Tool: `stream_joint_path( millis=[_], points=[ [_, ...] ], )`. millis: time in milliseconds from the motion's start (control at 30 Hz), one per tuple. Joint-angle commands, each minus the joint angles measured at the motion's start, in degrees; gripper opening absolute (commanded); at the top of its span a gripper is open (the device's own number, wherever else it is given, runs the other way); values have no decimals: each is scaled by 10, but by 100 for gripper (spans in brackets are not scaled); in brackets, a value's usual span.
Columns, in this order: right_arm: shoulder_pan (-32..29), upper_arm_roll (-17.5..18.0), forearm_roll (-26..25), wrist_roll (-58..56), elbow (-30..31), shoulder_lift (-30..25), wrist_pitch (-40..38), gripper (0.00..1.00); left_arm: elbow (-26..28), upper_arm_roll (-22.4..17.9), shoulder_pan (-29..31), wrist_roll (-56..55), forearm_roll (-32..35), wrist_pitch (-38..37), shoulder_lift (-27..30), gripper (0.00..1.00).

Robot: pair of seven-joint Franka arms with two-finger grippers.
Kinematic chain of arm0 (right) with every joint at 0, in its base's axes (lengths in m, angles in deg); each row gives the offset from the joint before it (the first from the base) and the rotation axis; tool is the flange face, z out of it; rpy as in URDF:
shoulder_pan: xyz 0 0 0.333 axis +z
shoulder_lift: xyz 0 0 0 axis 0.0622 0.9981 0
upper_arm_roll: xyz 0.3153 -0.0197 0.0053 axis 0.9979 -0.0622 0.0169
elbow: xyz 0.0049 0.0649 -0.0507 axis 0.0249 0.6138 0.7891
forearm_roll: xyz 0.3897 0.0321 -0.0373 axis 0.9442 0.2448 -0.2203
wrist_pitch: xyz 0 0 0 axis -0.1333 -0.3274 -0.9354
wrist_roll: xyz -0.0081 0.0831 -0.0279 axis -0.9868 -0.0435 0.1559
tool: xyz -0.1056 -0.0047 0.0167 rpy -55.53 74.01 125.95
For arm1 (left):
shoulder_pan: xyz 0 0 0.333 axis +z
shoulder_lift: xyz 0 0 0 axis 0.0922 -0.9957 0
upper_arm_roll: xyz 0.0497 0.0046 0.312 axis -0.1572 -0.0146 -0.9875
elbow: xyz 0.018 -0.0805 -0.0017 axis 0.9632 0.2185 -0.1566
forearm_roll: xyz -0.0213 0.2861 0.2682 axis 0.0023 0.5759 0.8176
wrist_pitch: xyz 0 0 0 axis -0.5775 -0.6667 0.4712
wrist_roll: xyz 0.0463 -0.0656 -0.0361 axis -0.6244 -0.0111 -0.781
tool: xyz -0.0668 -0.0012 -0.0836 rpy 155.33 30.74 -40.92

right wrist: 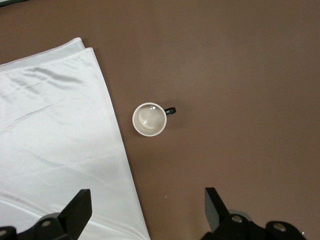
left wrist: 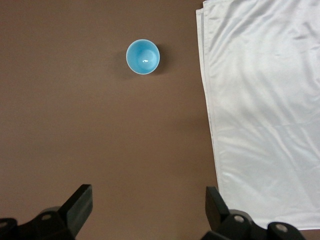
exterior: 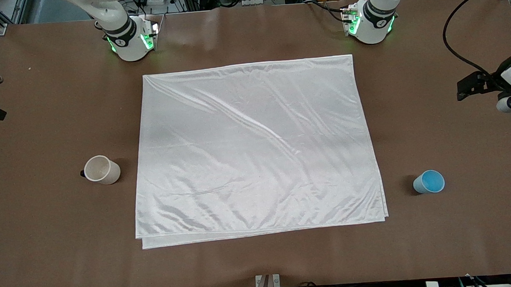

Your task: Place blue cup into white mug on cloth

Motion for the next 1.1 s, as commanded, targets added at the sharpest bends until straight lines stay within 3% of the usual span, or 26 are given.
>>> stream_joint_path(
  millis=[0, 1067],
  points=[
    [-3, 2, 3, -30, 20, -5, 17, 100, -10, 1, 18, 12, 9, 4, -23, 100],
    [-16, 1, -2, -279, 152, 9, 157, 100, -10, -4, 39, 7, 10, 124, -150, 100]
  ],
)
